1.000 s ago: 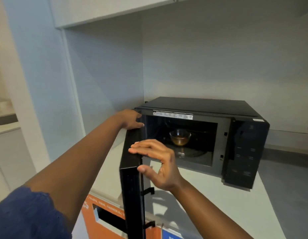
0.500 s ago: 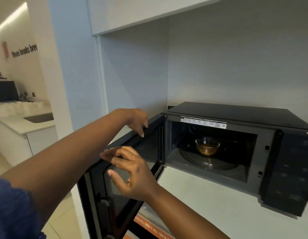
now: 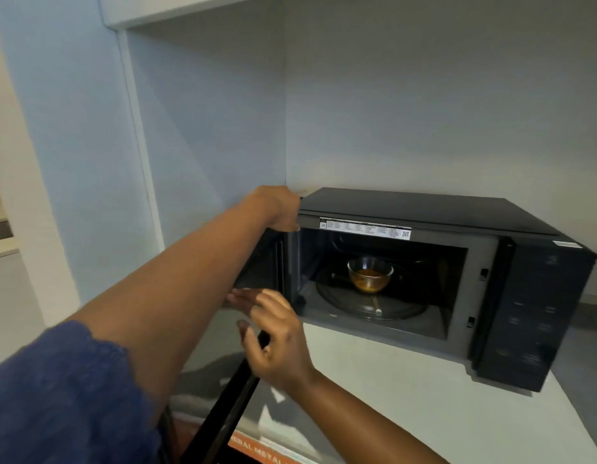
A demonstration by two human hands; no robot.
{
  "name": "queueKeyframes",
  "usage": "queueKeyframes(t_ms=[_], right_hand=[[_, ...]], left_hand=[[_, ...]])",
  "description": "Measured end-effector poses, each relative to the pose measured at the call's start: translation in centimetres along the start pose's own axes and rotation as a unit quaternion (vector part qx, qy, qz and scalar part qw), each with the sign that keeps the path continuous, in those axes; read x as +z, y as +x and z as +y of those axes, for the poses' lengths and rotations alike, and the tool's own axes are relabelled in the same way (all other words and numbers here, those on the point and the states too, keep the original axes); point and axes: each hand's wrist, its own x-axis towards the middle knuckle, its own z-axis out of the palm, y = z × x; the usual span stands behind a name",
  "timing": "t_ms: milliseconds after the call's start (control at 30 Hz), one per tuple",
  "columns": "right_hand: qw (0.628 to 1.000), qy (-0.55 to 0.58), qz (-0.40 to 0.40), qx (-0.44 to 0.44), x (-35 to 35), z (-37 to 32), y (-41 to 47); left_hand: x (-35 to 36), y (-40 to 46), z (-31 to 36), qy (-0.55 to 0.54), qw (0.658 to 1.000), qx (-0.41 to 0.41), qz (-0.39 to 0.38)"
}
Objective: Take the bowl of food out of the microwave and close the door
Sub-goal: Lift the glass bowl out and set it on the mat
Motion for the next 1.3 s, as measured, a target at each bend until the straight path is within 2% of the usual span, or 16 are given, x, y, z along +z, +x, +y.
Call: queueKeyframes(t_ms=[133, 267, 333, 500, 700, 867, 1000, 1133, 1200, 1300], right_hand=[[0.991, -0.085, 0.032, 0.097, -2.2, 4.7, -1.4], [0.973, -0.150, 0.047, 0.170, -5.2, 8.5, -3.1], [0.962, -0.170, 0.059, 0.207, -6.8, 10.5, -3.8], [0.938, -0.186, 0.106, 0.273, -10.2, 15.4, -5.0], [0.914, -0.200, 0.141, 0.324, -13.1, 20.4, -4.9], [0.895, -0.191, 0.202, 0.349, -14.6, 24.0, -4.2], [0.856, -0.187, 0.242, 0.417, -15.5, 27.2, -3.2], [0.796, -0.170, 0.229, 0.534, -16.1, 30.1, -1.9], [0.788, -0.131, 0.215, 0.562, -15.9, 31.1, -1.3], [0.787, -0.139, 0.151, 0.582, -15.5, 32.3, -0.5]], left_hand=[[3.4, 2.4, 2.3, -0.117, 0.992, 0.014, 0.047], [8.0, 4.5, 4.0, -0.260, 0.965, -0.023, 0.035], [10.2, 5.9, 4.8, -0.334, 0.941, -0.052, 0.020], [15.2, 9.4, 7.4, -0.503, 0.857, -0.111, 0.006], [19.0, 13.0, 10.5, -0.589, 0.793, -0.157, 0.015], [21.8, 15.2, 12.3, -0.653, 0.731, -0.195, 0.012], [23.3, 17.4, 13.1, -0.693, 0.682, -0.230, 0.043], [24.1, 18.9, 13.7, -0.711, 0.648, -0.270, 0.041], [24.4, 19.5, 14.0, -0.724, 0.634, -0.270, 0.028], [24.5, 20.2, 14.5, -0.734, 0.625, -0.266, 0.012]])
